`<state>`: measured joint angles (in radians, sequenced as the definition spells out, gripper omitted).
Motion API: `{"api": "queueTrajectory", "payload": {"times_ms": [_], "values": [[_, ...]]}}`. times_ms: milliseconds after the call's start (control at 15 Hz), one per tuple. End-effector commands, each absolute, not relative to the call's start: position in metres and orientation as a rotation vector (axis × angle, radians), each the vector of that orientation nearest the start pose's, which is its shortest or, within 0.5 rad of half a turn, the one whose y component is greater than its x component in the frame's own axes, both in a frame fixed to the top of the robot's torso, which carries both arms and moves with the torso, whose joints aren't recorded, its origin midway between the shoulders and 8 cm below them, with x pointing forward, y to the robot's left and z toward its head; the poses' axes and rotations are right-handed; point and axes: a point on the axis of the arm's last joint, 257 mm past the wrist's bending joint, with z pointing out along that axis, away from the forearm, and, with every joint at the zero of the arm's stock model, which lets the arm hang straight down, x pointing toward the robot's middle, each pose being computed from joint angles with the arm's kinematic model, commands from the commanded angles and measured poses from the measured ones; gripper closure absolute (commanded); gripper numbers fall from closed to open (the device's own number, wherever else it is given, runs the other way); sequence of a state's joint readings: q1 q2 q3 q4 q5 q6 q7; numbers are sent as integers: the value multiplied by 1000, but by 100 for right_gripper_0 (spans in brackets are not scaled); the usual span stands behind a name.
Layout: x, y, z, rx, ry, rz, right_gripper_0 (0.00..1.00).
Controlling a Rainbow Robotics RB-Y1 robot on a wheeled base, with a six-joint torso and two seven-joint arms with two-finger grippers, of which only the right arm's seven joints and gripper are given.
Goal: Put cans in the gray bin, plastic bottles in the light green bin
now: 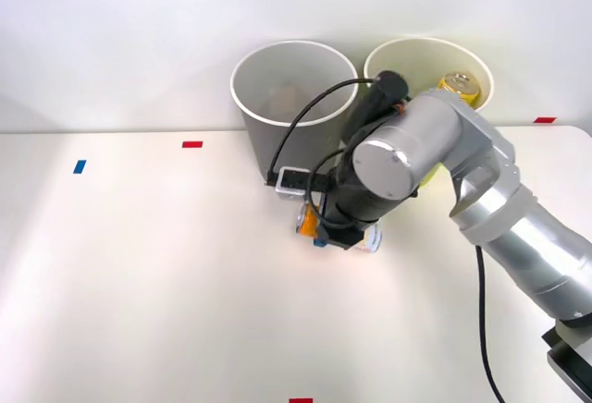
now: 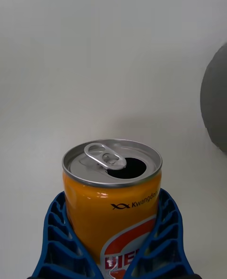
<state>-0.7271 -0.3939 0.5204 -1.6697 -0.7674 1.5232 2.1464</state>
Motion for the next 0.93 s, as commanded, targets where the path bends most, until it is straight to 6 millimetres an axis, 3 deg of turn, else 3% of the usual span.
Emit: {"api": "queueTrajectory", "payload": {"times_ms": [67, 400, 800, 933], "values": [[459, -28, -216, -1640, 1990, 231, 100], [454, -17, -178, -1548, 1879, 454, 100], [456, 20, -126, -1233, 1605, 621, 100], [456, 30, -97, -1138, 1515, 657, 100]]}}
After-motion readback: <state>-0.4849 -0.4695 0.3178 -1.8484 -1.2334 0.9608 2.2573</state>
